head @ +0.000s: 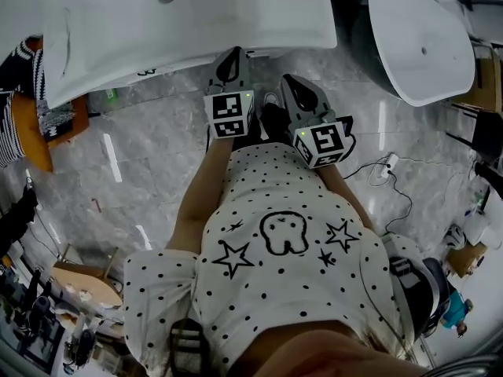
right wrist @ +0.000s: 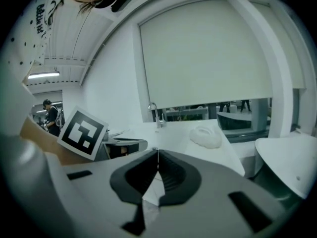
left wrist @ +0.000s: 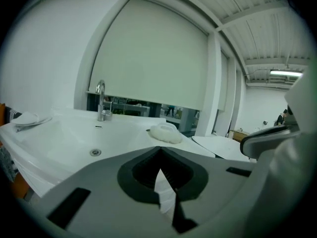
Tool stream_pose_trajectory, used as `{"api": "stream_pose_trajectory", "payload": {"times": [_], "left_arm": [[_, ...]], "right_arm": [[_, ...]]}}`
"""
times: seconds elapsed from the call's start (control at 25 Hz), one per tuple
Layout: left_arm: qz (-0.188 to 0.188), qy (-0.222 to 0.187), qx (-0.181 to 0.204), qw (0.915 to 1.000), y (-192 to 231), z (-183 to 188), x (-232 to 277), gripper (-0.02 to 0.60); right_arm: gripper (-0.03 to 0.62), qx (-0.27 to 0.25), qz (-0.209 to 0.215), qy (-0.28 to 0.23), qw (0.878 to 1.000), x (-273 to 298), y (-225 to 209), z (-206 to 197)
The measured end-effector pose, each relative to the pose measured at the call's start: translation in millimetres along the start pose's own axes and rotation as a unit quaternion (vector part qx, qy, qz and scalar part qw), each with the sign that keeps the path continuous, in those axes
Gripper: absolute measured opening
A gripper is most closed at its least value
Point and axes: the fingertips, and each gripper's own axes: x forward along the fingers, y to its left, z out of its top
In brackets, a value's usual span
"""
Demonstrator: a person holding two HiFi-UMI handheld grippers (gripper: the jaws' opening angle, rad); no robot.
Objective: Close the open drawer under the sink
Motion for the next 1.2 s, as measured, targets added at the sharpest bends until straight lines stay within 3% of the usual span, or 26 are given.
{"api": "stream_pose_trajectory", "payload": {"times": [0.32,0.68,1.08,1.2], "left_arm": [[-0.012,-0.027,0.006,0.9996,-5,23,-38,0.005],[0.005,-0.057,0.0,0.9983,-2,41,-65,0.005],[0.012,-0.052,-0.011,0.9985,2,32,-91,0.005],[0.01,-0.061,0.002,0.9981,2,38,-99,0.005]], "right_arm": [[0.015,-0.011,-0.009,-0.019,1.0,-9,14,23],[0.014,-0.026,0.004,-0.023,0.999,-1,16,27],[0.014,-0.027,0.017,-0.026,0.999,-4,15,23],[0.014,-0.026,0.014,-0.03,0.999,-3,12,24]]}}
